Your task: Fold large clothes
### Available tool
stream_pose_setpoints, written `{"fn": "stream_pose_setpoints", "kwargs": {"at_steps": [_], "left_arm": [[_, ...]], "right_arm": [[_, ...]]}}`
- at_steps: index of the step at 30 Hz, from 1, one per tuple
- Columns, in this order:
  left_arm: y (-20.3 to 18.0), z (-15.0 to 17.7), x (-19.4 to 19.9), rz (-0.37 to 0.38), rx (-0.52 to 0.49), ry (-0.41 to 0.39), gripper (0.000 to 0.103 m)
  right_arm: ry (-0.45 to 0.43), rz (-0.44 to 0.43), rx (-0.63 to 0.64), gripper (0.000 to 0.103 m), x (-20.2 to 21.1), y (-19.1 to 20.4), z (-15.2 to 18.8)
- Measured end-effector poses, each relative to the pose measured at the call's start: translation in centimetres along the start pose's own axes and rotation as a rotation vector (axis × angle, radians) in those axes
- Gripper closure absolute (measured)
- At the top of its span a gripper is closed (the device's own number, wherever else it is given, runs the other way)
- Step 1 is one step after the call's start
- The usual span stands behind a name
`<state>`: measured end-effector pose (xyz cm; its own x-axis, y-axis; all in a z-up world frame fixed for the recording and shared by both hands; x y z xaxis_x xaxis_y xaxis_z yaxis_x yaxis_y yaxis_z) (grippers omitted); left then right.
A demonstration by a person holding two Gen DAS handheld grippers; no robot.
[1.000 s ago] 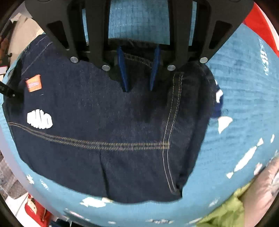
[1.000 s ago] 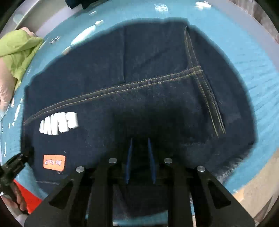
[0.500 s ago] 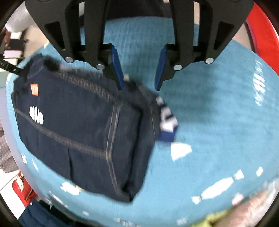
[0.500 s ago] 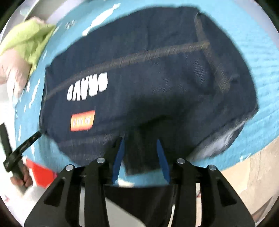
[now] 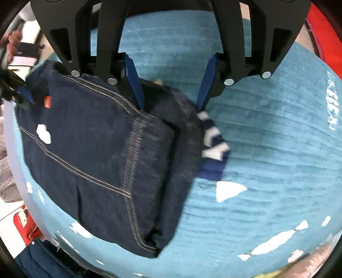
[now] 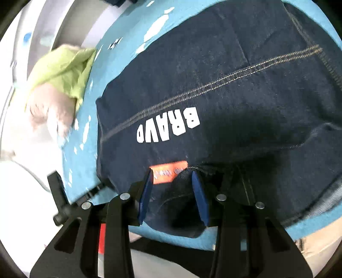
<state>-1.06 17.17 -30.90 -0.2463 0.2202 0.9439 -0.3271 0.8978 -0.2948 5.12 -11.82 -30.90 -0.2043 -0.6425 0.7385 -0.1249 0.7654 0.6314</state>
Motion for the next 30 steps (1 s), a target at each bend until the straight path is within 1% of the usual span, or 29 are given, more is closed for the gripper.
{"fn": "stream_pose_setpoints", "kwargs": {"at_steps": [1, 2, 3, 4, 5, 6, 7, 8, 9, 11, 12, 13, 15, 16, 17, 18, 19, 20, 21, 22, 23, 24, 26, 27, 28, 30], "left_arm": [[-0.5, 0.2, 0.1, 0.026, -0.007, 0.009, 0.050], [-1.0, 0.2, 0.2, 0.037, -0.018, 0.013, 0.050], [-1.4, 0.4, 0.2, 0.026, -0.036, 0.011, 0.049], [-1.6, 0.5, 0.3, -0.006, -0.062, 0.009, 0.050], [-1.7, 0.5, 0.2, -0.023, -0.077, 0.012, 0.050], [-1.7, 0.7, -0.1, -0.034, -0.086, 0.015, 0.050], [-1.8, 0.6, -0.2, -0.040, -0.091, 0.021, 0.050], [-2.0, 0.4, -0.3, -0.041, -0.090, 0.026, 0.049], [-2.0, 0.2, -0.2, -0.038, -0.085, 0.031, 0.050], [-2.4, -0.5, -0.1, -0.026, -0.064, 0.031, 0.050], [-2.5, -0.9, 0.0, -0.021, -0.062, 0.036, 0.050], [-2.6, -1.3, 0.1, -0.026, -0.068, 0.045, 0.050], [-2.9, -1.7, 0.4, -0.033, -0.090, 0.048, 0.050], [-3.1, -2.0, 0.5, -0.032, -0.104, 0.045, 0.050], [-3.3, -2.2, 0.5, -0.036, -0.128, 0.044, 0.050], [-3.4, -2.3, 0.4, -0.045, -0.144, 0.044, 0.050], [-3.1, -2.0, 0.4, -0.049, -0.150, 0.046, 0.050], [-3.2, -2.0, 0.2, -0.048, -0.154, 0.051, 0.050], [-3.3, -2.0, 0.1, -0.046, -0.156, 0.056, 0.050], [-3.1, -1.7, -0.1, -0.046, -0.160, 0.055, 0.050], [-3.1, -1.5, -0.2, -0.045, -0.167, 0.052, 0.050], [-3.2, -1.4, -0.1, -0.044, -0.172, 0.049, 0.050], [-3.5, -1.3, 0.0, -0.044, -0.181, 0.041, 0.050], [-3.4, -1.1, 0.3, -0.046, -0.185, 0.037, 0.050], [-3.0, -0.9, 0.7, -0.047, -0.189, 0.030, 0.050], [-2.4, -0.5, 1.4, -0.047, -0.183, 0.022, 0.050]], "right_arm": [[-0.044, 0.000, 0.022, 0.068, 0.9, 0.0, -0.8], [-0.094, -0.010, 0.040, 0.068, 1.7, 0.6, -1.9], [-0.129, -0.015, 0.039, 0.068, 2.4, 0.7, -3.2], [-0.135, -0.007, 0.035, 0.068, 2.5, 0.8, -3.8], [-0.113, 0.015, 0.038, 0.068, 2.4, 0.9, -4.7], [-0.072, 0.024, 0.058, 0.068, 2.1, 1.4, -4.9], [-0.040, 0.015, 0.082, 0.067, 1.8, 2.0, -4.6], [0.030, 0.001, 0.136, 0.067, 1.5, 3.0, -3.5], [0.076, 0.017, 0.162, 0.067, 1.3, 3.1, -2.5], [0.177, 0.080, 0.194, 0.067, 1.3, 2.5, 0.4], [0.215, 0.093, 0.185, 0.067, 1.5, 1.8, 2.2], [0.271, 0.090, 0.134, 0.067, 1.8, 0.6, 4.2], [0.344, 0.058, 0.021, 0.066, 2.1, -0.9, 7.2], [0.365, 0.040, -0.025, 0.066, 2.2, -1.4, 8.4], [0.366, 0.014, -0.061, 0.066, 2.0, -1.7, 9.2], [0.347, -0.003, -0.087, 0.066, 1.7, -1.8, 9.3], [0.323, -0.008, -0.112, 0.066, 1.5, -2.0, 9.0], [0.277, -0.028, -0.148, 0.066, 1.4, -2.3, 8.5], [0.254, -0.063, -0.159, 0.065, 1.1, -2.2, 8.1], [0.258, -0.072, -0.171, 0.053, 1.4, -2.3, 8.2], [0.261, -0.085, -0.231, 0.052, -0.1, -1.9, 8.0], [0.249, -0.089, -0.281, 0.052, -0.5, -2.2, 7.8], [0.186, -0.087, -0.364, 0.059, -0.2, -2.7, 7.4], [0.173, -0.062, -0.353, 0.075, 0.2, -2.7, 7.1], [0.151, -0.048, -0.332, 0.080, 0.6, -2.4, 6.8], [0.117, -0.061, -0.311, 0.089, 1.3, -1.3, 6.3]]}}
Point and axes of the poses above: each gripper's, at about its wrist camera, not at the fingertips, and x roughly against the way its jaws point, y to its left, z to its underside, the point moved 9 cm from there along -x, roughly the way its jaws point, and after that the axes turned 7 degrees about x, right-handed, at the moved point
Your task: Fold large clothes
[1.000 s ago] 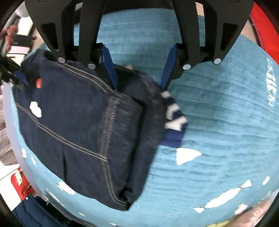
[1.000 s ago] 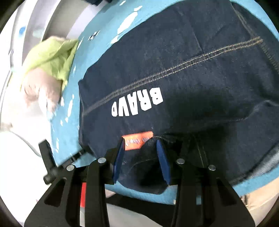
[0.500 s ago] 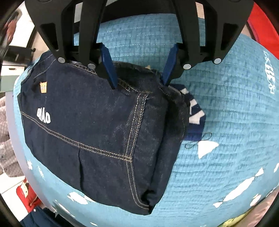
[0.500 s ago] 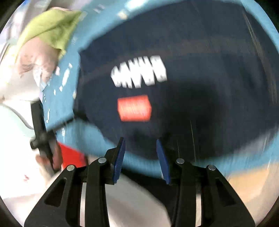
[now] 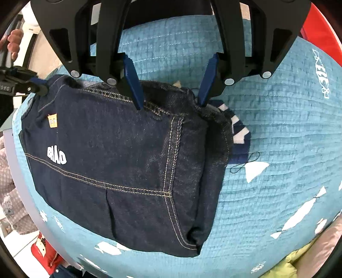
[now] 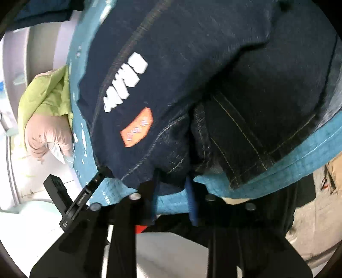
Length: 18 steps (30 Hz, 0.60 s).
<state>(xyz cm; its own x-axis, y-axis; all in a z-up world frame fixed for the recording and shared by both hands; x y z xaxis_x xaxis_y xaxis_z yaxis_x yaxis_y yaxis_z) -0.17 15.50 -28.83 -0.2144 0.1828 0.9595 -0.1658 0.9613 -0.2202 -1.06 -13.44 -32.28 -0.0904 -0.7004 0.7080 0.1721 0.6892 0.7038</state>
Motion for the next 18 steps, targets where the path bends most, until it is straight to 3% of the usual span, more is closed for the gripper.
{"fn": "stream_pose_setpoints", "kwargs": {"at_steps": [7, 14, 16, 18], "left_arm": [[1.3, 1.0, 0.6, 0.006, 0.055, -0.013, 0.050], [2.0, 0.5, 2.8, 0.001, 0.057, -0.059, 0.050], [1.9, 0.5, 2.9, -0.001, 0.060, -0.063, 0.050], [2.0, 0.5, 2.6, -0.004, 0.069, -0.059, 0.050]], "right_arm": [[-0.108, -0.056, 0.111, 0.094, 2.1, 4.3, -4.1], [-0.276, -0.070, 0.254, 0.096, 5.4, 11.2, -12.5], [-0.310, -0.023, 0.273, 0.096, 4.7, 11.7, -15.3], [-0.268, 0.059, 0.332, 0.096, 2.0, 11.8, -17.6]]}}
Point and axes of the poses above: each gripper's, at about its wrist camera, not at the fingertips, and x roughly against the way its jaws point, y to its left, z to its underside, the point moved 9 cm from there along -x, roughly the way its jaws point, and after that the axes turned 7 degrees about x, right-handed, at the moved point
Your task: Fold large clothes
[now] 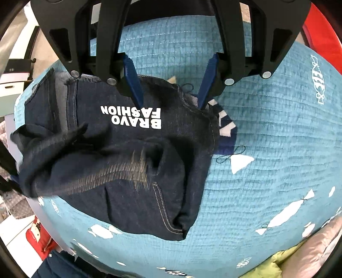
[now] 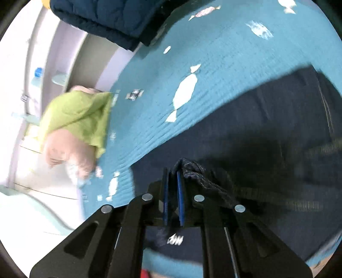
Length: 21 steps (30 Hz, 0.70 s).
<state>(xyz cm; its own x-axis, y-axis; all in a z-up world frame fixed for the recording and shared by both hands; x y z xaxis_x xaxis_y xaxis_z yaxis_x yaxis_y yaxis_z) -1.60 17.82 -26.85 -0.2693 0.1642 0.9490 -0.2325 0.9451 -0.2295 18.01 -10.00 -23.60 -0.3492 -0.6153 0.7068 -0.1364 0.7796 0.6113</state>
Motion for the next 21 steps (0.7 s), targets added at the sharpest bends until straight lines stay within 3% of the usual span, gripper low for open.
{"fn": "stream_pose_setpoints", "kwargs": {"at_steps": [4, 9, 11, 12, 13, 15, 16, 21], "left_arm": [[0.0, 0.0, -2.2, -0.044, 0.006, 0.029, 0.049], [1.8, 0.9, -2.8, -0.065, 0.049, 0.062, 0.049], [2.7, 1.3, -2.4, -0.050, 0.068, 0.068, 0.049], [3.0, 1.4, -2.1, -0.043, 0.075, 0.067, 0.044], [3.3, 1.5, -1.8, -0.042, 0.077, 0.061, 0.042], [3.8, 1.8, -1.4, -0.048, 0.078, 0.055, 0.040], [4.3, 2.0, -1.1, -0.050, 0.084, 0.058, 0.040], [6.5, 2.4, 0.2, -0.027, 0.139, 0.032, 0.040]], "right_arm": [[0.099, 0.106, 0.027, 0.094, -3.7, -2.9, 0.9], [0.062, 0.014, 0.088, 0.083, -0.3, -1.3, 2.3], [0.048, -0.016, 0.127, 0.064, 1.8, -0.2, 3.3], [0.044, -0.030, 0.154, 0.043, 2.7, 1.0, 4.1], [0.040, -0.031, 0.178, 0.032, 3.2, 2.1, 4.5], [0.043, 0.003, 0.281, 0.031, 4.5, 3.4, 6.4], [0.062, 0.014, 0.324, 0.025, 4.6, 3.9, 7.4], [0.045, 0.075, 0.363, 0.025, 3.9, 3.8, 8.7]]}}
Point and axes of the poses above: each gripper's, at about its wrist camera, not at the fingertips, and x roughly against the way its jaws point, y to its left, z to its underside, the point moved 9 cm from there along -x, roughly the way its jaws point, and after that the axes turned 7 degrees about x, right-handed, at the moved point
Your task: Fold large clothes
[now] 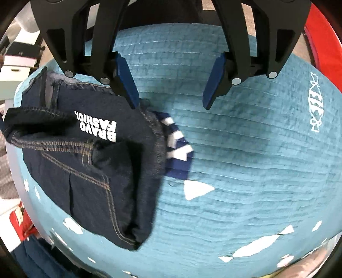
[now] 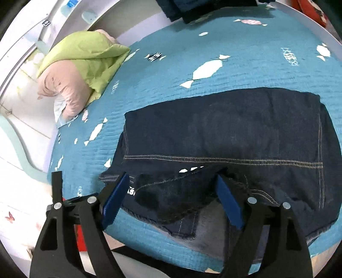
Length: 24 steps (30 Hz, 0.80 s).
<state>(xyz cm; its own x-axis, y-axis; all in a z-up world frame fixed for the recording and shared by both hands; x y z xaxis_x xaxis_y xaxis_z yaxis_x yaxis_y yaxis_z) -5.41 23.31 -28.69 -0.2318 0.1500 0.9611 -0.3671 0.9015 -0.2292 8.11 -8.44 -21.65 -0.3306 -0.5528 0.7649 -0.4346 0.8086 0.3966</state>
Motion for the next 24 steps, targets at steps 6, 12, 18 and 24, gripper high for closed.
{"fn": "stream_pose_setpoints", "kwargs": {"at_steps": [6, 12, 18, 24], "left_arm": [[1.6, 0.1, -1.7, -0.030, 0.038, 0.032, 0.038], [0.7, 0.2, -1.3, -0.040, 0.021, 0.012, 0.038], [0.5, 1.4, 0.6, -0.031, 0.011, -0.018, 0.038], [0.8, 1.2, -0.7, -0.016, 0.029, 0.021, 0.038]], "right_arm": [[-0.049, 0.090, 0.053, 0.026, -5.9, -4.4, -3.4], [-0.047, 0.225, -0.078, 0.032, -7.0, -8.8, -9.8], [-0.203, 0.194, 0.072, 0.032, 2.2, -3.3, -10.0], [-0.021, -0.029, 0.175, 0.032, 5.0, 2.3, -0.5]]}}
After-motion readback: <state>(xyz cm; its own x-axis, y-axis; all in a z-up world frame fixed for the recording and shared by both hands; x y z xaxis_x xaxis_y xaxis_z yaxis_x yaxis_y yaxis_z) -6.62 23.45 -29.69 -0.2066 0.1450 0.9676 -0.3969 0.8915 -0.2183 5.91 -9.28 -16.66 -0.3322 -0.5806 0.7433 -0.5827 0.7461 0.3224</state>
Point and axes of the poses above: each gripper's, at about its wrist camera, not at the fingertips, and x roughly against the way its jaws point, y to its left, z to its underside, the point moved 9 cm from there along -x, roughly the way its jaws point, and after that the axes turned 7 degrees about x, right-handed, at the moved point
